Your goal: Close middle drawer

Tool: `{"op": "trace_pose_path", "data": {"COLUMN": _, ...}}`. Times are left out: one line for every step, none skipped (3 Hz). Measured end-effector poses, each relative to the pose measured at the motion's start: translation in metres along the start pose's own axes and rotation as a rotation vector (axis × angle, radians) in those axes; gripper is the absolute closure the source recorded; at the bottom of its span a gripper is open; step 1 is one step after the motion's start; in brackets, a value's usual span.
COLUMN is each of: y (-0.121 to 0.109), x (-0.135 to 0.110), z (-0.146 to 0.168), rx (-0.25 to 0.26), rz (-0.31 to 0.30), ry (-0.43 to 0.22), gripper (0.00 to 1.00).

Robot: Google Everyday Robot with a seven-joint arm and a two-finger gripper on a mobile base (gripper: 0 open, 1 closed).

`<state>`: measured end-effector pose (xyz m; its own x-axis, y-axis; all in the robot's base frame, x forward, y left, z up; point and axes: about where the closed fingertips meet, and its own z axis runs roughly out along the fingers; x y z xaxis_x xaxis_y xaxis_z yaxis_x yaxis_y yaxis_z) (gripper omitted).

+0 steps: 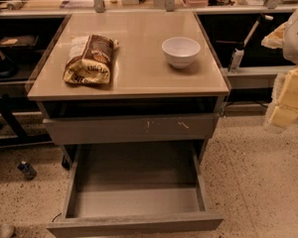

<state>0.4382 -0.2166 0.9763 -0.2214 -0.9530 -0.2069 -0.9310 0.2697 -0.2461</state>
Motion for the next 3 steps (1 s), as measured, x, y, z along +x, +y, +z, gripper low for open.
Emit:
{"op": "trace_pose_path", "data": {"y": 0.0000, "x": 0.0000, "z": 0.0000, "rx": 0.000, "rz": 0.000, "ry": 0.000, "gripper": 0.00}}
{"op": "trace_pose_path", "data": {"y": 0.0000, "x": 0.0000, "z": 0.0000, "rx": 0.000, "rz": 0.000, "ry": 0.000, "gripper": 0.19}}
{"op": "trace_pose_path", "data": {"y": 0.0000, "x": 0.0000, "z": 0.0000, "rx": 0.000, "rz": 0.000, "ry": 0.000, "gripper": 0.42}}
